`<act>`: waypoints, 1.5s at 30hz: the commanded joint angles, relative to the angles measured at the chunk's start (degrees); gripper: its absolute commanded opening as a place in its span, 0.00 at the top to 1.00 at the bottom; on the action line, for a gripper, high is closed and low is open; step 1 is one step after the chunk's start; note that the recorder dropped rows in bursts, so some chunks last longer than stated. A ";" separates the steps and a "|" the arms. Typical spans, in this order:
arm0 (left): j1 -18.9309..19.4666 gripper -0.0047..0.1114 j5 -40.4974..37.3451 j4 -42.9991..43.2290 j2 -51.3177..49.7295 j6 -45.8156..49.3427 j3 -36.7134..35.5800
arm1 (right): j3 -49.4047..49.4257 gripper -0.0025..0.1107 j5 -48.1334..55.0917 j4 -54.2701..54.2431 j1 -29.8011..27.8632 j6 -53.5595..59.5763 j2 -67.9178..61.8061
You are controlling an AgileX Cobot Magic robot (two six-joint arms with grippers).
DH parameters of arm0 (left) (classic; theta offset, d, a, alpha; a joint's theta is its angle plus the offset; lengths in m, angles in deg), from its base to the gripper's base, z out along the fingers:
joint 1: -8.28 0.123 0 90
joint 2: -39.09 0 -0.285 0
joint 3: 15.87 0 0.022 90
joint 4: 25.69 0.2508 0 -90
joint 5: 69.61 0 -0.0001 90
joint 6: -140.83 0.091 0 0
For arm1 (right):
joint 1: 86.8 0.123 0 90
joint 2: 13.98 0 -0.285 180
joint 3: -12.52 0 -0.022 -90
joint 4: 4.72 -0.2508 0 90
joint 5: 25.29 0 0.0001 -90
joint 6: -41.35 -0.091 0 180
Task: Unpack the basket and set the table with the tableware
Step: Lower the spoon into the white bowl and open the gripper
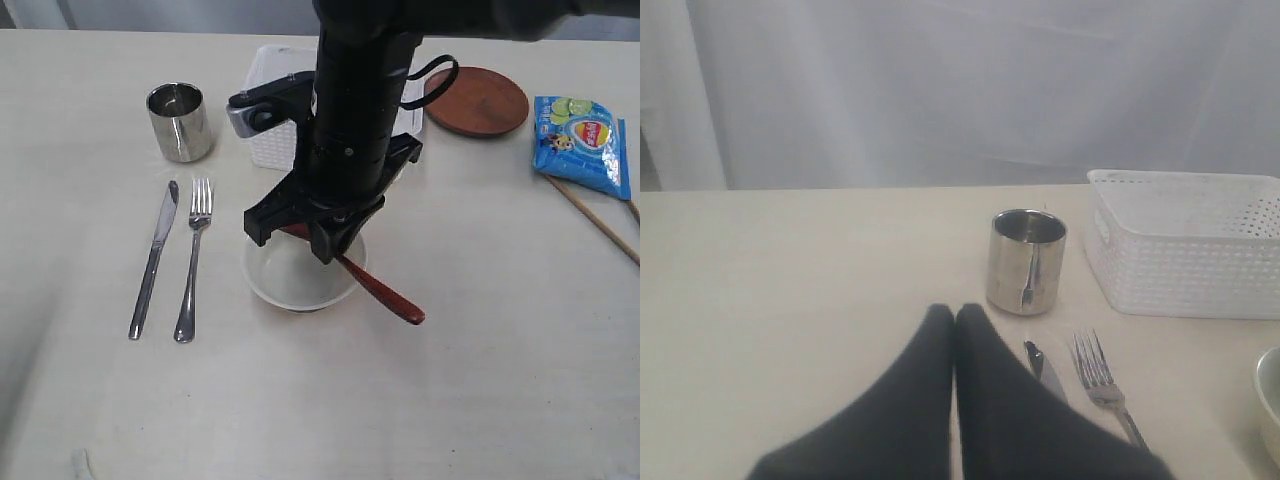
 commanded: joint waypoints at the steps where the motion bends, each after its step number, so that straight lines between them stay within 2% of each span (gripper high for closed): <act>1: -0.06 0.96 0.61 -0.18 0.21 0.02 -0.16 | -1.50 0.98 1.62 2.91 0.05 -1.61 -2.53; 15: -0.06 0.96 0.61 -0.18 0.21 0.02 -0.16 | -1.50 0.98 1.62 2.00 -0.08 -0.98 -3.39; 18: -0.06 0.96 0.61 -0.18 0.21 0.02 -0.16 | -1.50 0.86 1.62 1.33 -0.08 -0.98 -3.39; 21: -0.06 0.96 0.61 -0.18 0.21 0.02 -0.16 | -1.50 0.68 1.62 0.44 -0.08 -0.98 -3.39; 22: -0.06 0.96 0.61 -0.18 0.21 0.02 -0.16 | -1.50 0.58 1.62 0.44 -0.08 -0.98 -3.29; 23: -0.06 0.96 0.61 -0.18 0.21 0.02 -0.16 | -1.80 0.55 1.62 0.44 -0.08 -0.98 -3.17; 27: -0.06 0.96 0.61 -0.18 0.21 0.02 -0.16 | -6.39 0.55 1.62 0.69 -0.08 -1.34 -1.53; 30: -0.06 0.96 0.61 -0.18 0.21 0.02 -0.16 | -10.30 0.55 1.62 4.83 -0.21 -2.30 1.15; 35: -0.06 0.96 0.61 -0.18 0.21 0.02 -0.16 | -10.60 0.55 1.62 7.44 -0.21 -2.74 2.83; 45: -0.06 0.96 0.61 -0.18 0.21 0.02 -0.16 | 0.37 0.55 1.62 7.16 -0.21 -2.72 3.00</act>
